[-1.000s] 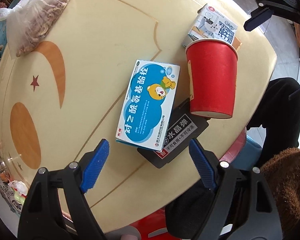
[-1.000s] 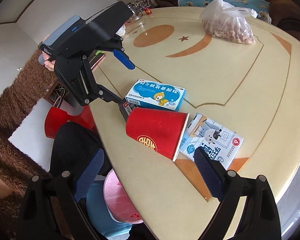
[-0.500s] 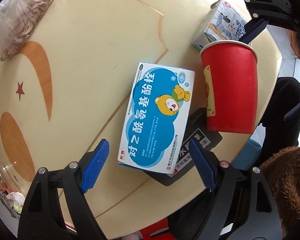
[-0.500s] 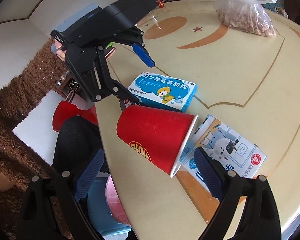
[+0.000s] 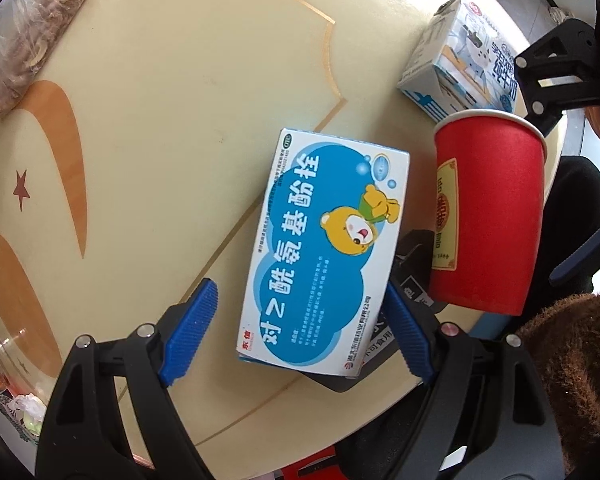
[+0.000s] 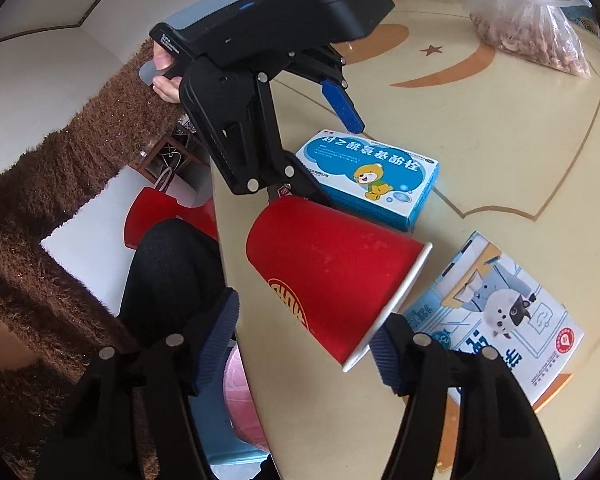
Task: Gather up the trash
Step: 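Grasp the blue-white medicine box with the left gripper while the right gripper grasps the red cup rim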
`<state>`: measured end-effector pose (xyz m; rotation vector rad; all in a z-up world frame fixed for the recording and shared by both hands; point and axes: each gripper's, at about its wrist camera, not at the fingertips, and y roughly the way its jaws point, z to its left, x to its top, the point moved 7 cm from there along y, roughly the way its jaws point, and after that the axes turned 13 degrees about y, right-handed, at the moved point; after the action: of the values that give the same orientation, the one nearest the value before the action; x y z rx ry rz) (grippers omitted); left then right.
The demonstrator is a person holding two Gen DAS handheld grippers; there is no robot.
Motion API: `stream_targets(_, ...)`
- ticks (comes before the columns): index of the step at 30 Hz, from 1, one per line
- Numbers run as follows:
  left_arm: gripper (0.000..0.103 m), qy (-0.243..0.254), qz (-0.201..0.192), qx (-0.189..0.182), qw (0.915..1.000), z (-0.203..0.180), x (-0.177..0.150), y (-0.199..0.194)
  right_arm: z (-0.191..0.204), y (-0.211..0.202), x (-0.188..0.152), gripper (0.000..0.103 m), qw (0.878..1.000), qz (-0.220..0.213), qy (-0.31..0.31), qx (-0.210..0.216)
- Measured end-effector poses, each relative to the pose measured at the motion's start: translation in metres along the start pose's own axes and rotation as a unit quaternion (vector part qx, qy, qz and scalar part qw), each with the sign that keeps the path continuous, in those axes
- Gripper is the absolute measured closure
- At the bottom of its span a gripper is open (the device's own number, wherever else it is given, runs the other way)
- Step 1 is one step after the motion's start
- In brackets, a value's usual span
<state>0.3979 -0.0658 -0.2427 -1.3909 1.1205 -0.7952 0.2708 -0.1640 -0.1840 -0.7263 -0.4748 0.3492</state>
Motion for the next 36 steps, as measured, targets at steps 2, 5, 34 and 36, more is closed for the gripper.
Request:
stream_targets(2,0.022,-0.001,-0.003,-0.003,1.0,0.004,0.002,-0.001,0.001,0.002,-0.001,0.042,1.0,0.001,0.002,0.002)
stream_targets(5,0.022,0.003,-0.008,-0.011,0.9999,0.01,0.005,-0.001,0.005,0.001,-0.001,0.042,1.0,0.001,0.002,0.007)
stream_targets(34,0.04,-0.058,-0.031,-0.027,0.9975,0.034,0.027,-0.011,0.02,-0.003,0.005,0.081,0.999,-0.041,0.017,-0.011)
stream_targets(36,0.04,-0.066,-0.034,-0.024,0.997,0.037,0.028,-0.012,0.021,-0.006,0.006,0.083,0.999,-0.049,0.017,-0.016)
